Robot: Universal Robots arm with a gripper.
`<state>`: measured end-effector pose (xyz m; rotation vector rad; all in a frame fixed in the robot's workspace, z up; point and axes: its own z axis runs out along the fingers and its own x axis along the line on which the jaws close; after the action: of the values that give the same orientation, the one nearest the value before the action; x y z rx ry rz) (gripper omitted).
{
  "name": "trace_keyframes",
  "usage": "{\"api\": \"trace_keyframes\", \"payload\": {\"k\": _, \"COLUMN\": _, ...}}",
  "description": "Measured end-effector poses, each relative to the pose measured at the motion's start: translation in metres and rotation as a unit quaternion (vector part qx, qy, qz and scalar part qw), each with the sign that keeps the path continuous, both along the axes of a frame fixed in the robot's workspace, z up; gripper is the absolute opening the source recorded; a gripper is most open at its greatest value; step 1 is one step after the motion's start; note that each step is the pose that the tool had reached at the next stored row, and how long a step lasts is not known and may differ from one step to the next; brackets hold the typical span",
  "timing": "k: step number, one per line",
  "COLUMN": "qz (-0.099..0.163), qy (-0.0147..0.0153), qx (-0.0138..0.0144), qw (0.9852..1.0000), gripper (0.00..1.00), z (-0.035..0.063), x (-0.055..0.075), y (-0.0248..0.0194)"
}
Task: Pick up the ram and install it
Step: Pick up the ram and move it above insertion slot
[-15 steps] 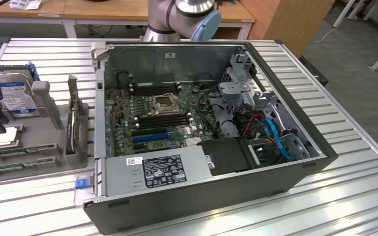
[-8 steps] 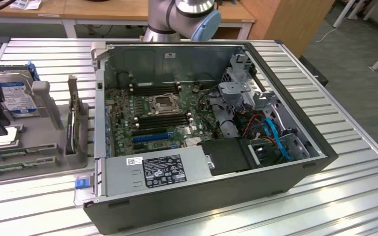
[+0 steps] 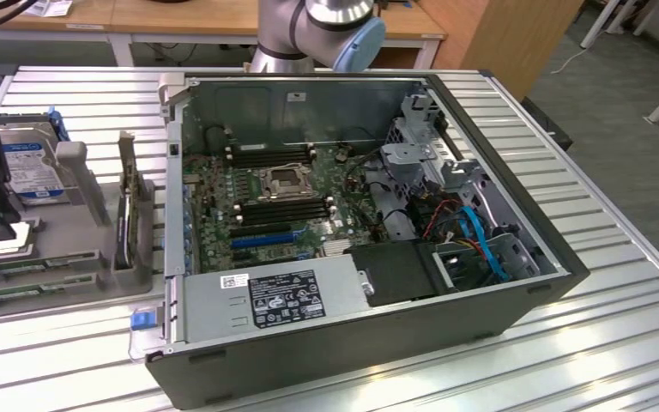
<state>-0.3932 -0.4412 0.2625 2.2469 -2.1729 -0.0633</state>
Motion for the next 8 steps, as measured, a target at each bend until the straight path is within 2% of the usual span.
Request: {"api": "trace_keyframes", "payload": {"k": 8, "qz": 0.000, "qy": 0.0000, "qx": 0.0000, "qw": 1.0000, "gripper": 0.30, "z": -0.0066, "x": 0.0000, "y": 0.0000}}
